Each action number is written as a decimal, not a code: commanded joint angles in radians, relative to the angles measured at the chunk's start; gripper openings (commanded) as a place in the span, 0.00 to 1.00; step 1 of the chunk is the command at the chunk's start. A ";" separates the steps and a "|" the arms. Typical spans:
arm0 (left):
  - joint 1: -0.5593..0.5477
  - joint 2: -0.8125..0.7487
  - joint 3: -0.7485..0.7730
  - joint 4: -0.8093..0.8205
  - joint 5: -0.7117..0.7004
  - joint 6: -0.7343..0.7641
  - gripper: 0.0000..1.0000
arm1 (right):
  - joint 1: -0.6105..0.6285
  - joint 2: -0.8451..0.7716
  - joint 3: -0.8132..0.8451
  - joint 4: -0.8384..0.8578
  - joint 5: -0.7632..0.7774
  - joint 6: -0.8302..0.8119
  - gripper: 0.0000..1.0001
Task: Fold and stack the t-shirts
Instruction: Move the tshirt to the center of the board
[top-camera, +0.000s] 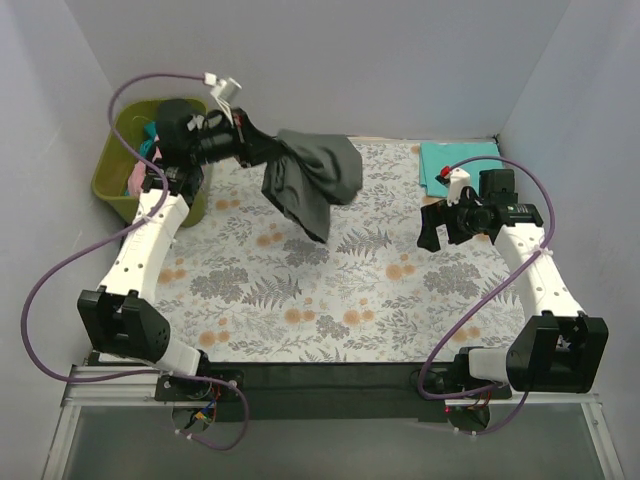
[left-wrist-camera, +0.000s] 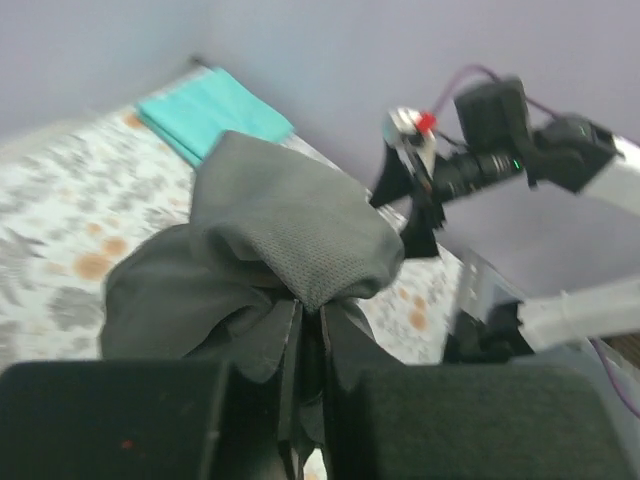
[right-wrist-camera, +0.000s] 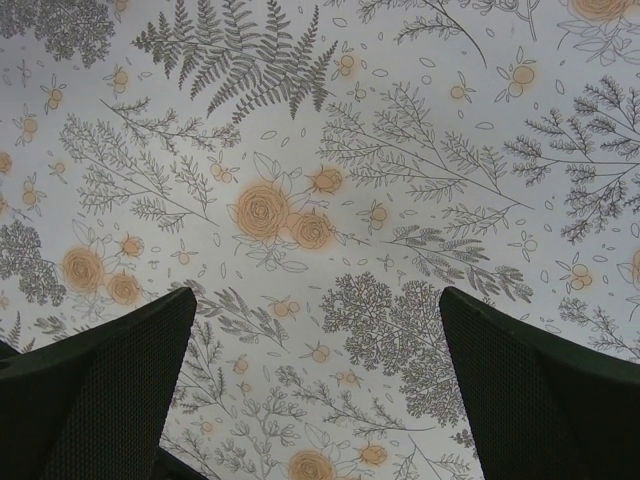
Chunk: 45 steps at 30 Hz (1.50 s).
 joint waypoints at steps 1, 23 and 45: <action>-0.034 -0.089 -0.224 -0.020 0.162 0.045 0.14 | -0.004 0.010 0.055 -0.005 -0.016 -0.012 0.98; -0.101 -0.055 -0.639 -0.382 -0.231 0.665 0.70 | 0.119 0.219 -0.133 -0.057 -0.240 -0.092 0.79; -0.174 0.276 -0.322 -0.241 -0.337 0.498 0.00 | 0.166 0.509 0.173 0.000 -0.206 -0.076 0.01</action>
